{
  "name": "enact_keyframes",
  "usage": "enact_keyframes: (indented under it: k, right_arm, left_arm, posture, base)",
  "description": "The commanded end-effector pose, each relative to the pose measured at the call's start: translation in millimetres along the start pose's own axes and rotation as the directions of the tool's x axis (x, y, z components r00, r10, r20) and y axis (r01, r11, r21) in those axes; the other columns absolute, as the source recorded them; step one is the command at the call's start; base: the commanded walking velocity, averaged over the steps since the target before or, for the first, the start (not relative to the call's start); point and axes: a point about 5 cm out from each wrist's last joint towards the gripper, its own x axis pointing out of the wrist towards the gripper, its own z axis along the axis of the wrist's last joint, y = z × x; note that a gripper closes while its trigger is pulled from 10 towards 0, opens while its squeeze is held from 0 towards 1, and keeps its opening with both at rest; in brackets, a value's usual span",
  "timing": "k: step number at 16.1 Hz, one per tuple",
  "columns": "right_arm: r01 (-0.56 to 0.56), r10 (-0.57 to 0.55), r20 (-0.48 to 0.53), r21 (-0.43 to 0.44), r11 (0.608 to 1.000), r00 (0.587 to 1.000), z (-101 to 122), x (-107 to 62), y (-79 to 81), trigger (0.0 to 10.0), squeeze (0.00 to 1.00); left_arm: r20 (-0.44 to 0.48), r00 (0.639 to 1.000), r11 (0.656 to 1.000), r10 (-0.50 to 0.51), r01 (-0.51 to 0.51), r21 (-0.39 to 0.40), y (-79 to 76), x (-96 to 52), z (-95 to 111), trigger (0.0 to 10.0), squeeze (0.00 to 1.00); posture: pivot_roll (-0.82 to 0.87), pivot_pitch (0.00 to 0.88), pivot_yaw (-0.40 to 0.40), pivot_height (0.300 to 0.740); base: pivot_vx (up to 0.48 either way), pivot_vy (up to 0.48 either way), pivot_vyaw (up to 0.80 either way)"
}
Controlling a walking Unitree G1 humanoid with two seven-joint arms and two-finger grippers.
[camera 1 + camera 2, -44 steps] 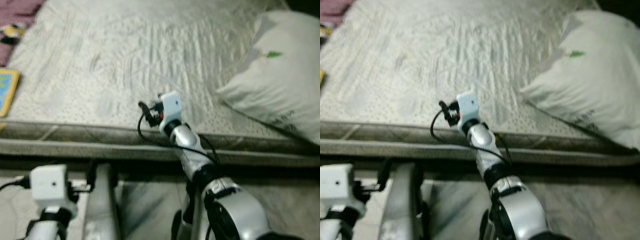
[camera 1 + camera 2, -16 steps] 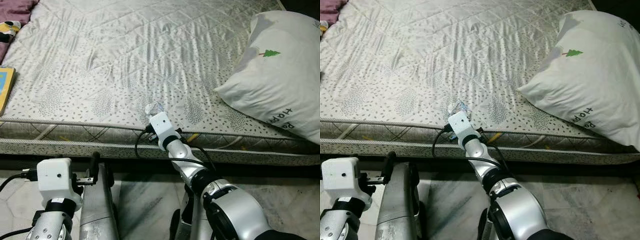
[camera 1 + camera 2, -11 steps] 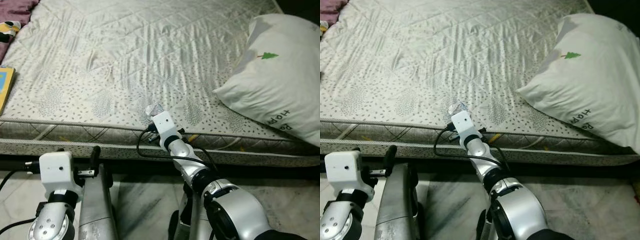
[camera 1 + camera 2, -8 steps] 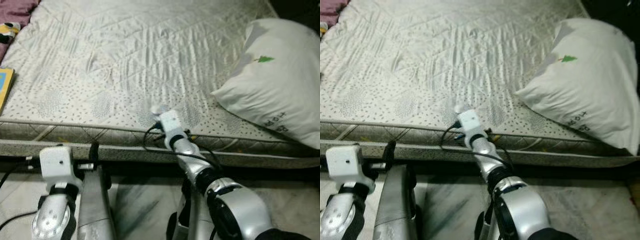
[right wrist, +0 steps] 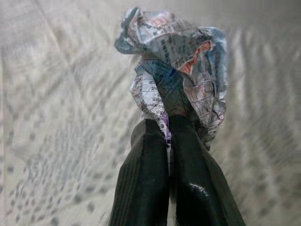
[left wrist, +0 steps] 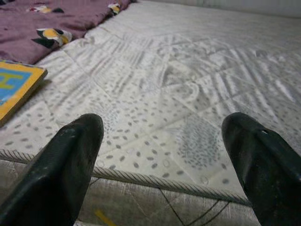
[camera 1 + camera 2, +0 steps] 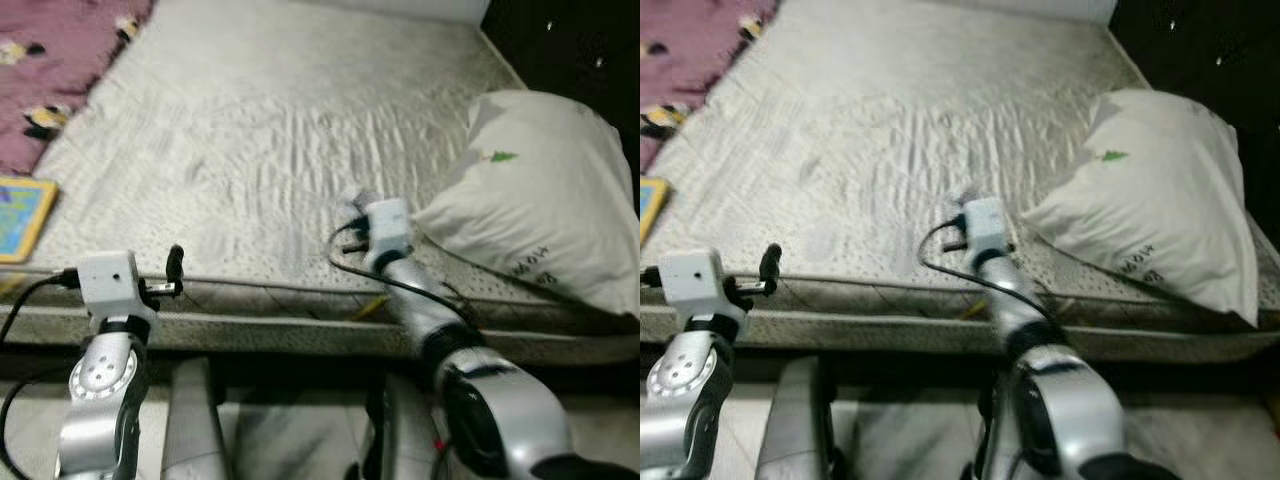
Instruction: Clean up the room
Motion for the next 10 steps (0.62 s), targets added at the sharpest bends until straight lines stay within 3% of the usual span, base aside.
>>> enact_keyframes:
  k: [1,2,3,4,5,6,8,9,10]
  right_arm:
    - [0.015,-0.015,0.030,0.002,1.000,0.999,-2,-6.7,-13.5,0.0,0.00]
    - [0.038,-0.038,0.057,0.015,0.999,0.998,-2,-11.9,-23.1,0.0,0.00]
    - [0.084,-0.086,0.130,0.024,0.996,0.988,-1,-27.3,-40.8,0.0,0.00]
    - [0.101,-0.105,0.164,0.029,0.994,0.981,1,-36.1,-45.9,2.7,0.00]
    - [0.117,-0.117,0.184,0.014,0.993,0.976,1,-44.4,-48.1,4.7,0.00]
    - [0.131,-0.131,0.183,0.011,0.991,0.974,-2,-53.2,-50.0,9.6,0.00]
    - [0.177,-0.177,0.148,0.015,0.984,0.973,-15,-72.2,-56.5,10.0,0.00]
    - [0.269,-0.269,0.074,0.007,0.963,0.960,-33,-94.0,-68.1,10.0,0.00]
    - [0.296,-0.295,0.055,-0.012,0.955,0.954,-37,-105.9,-70.5,10.0,0.00]
  left_arm:
    - [-0.011,1.000,1.000,-0.015,0.015,-0.015,-0.2,2.2,-6,10.0,0.00]
    - [-0.007,1.000,1.000,-0.019,0.019,-0.004,1.1,4.4,-8,10.0,0.00]
    - [-0.011,1.000,1.000,-0.011,0.011,0.011,4.6,3.6,-14,10.0,0.00]
    - [-0.022,1.000,1.000,-0.004,0.005,0.009,6.1,2.7,-18,10.0,0.00]
    - [-0.031,1.000,1.000,-0.001,0.001,0.002,6.7,1.8,-21,10.0,0.00]
    - [-0.031,1.000,1.000,-0.004,0.004,-0.005,6.2,0.6,-23,10.0,0.00]
    - [-0.030,0.999,1.000,-0.017,0.016,-0.016,4.0,-1.4,-24,10.0,0.00]
    - [-0.018,0.999,0.999,-0.037,0.037,-0.008,-1.8,-3.8,-24,10.0,0.00]
    - [-0.012,0.999,0.999,-0.043,0.043,-0.005,-5.7,-6.3,-25,10.0,0.00]
  posture:
    - [0.04,0.000,-0.094,0.515]
    - [0.03,0.000,-0.083,0.515]
    - [0.01,0.000,-0.064,0.515]
    - [0.00,0.000,-0.056,0.515]
    - [-0.01,0.000,-0.050,0.515]
    - [-0.01,0.000,-0.050,0.515]
    - [-0.01,0.000,-0.062,0.515]
    - [0.00,0.000,-0.075,0.515]
    - [-0.01,0.000,-0.077,0.515]
  base:
    - [0.000,0.000,0.00]
    - [0.000,0.000,0.00]
    - [0.000,0.000,0.00]
    - [0.000,0.000,0.00]
    - [0.000,0.000,0.00]
    - [0.000,0.000,0.00]
    - [0.000,0.000,0.00]
    - [0.000,0.000,0.00]
    - [0.000,0.000,0.00]
